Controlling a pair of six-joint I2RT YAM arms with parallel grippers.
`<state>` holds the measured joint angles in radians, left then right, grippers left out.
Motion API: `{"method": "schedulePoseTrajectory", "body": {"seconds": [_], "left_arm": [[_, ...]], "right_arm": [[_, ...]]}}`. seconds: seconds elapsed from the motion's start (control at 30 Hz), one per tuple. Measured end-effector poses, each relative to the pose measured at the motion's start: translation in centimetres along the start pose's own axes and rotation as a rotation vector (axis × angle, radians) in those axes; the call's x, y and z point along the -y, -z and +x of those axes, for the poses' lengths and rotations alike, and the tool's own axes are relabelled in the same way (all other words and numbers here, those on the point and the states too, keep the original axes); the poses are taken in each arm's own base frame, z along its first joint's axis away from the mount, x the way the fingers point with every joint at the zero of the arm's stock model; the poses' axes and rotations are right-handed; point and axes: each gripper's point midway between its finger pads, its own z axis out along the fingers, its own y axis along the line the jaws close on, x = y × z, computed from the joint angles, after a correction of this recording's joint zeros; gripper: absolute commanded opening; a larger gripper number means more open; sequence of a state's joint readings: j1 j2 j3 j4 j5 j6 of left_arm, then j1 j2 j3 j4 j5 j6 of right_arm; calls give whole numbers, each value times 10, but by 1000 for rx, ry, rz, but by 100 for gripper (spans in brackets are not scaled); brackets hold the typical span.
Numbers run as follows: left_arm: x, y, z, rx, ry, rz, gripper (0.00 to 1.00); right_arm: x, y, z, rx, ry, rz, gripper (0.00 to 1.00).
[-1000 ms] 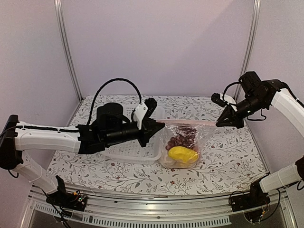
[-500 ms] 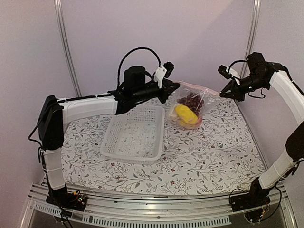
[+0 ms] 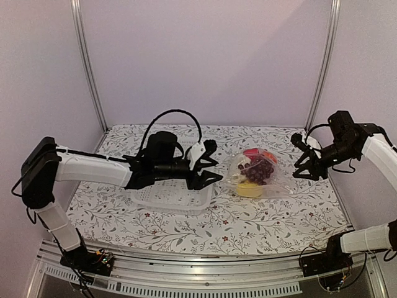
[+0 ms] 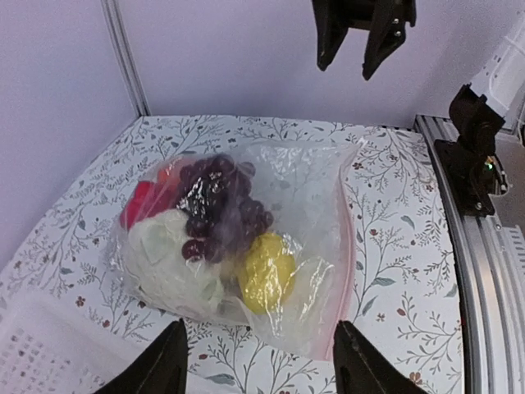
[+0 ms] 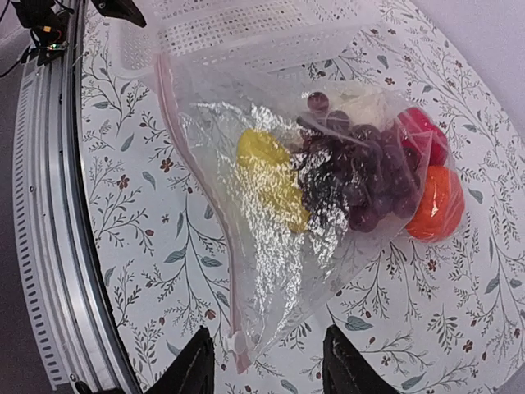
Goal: Place the food in the zip-top bag and seal the zipper
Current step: Zip the zipper on the zipper food storage bag, then reset both arms
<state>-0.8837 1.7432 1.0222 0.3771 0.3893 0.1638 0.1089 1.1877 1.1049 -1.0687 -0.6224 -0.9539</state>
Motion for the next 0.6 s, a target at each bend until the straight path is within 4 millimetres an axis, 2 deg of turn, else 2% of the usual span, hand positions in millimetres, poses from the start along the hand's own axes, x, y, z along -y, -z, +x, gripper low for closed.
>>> {"method": "schedulePoseTrajectory", "body": {"seconds": [0.03, 0.07, 0.2, 0.3, 0.37, 0.4, 0.43, 0.5, 0.6], "left_arm": [[6, 9, -10, 13, -18, -3, 79], [11, 20, -27, 40, -35, -13, 97], [13, 82, -110, 203, -88, -116, 100], [-7, 121, -137, 233, -35, -271, 100], [-25, 138, -139, 198, 31, -379, 100], [-35, 145, -138, 175, 62, -426, 100], [-46, 153, -135, 148, 90, -476, 100], [-68, 170, -123, 92, 139, -584, 100], [-95, 200, -99, 24, 181, -747, 100]], "right_arm": [[-4, 6, -5, 16, 6, 2, 50], [-9, 16, -15, 46, 22, 9, 52], [-21, 59, -56, 190, 82, 93, 61], [-22, 88, -78, 289, 77, 207, 70], [-16, 104, -87, 346, 36, 286, 73], [-12, 113, -91, 374, 12, 327, 91], [-7, 121, -94, 399, -13, 365, 98], [6, 131, -99, 446, -62, 431, 99], [24, 131, -96, 490, -153, 489, 99]]}}
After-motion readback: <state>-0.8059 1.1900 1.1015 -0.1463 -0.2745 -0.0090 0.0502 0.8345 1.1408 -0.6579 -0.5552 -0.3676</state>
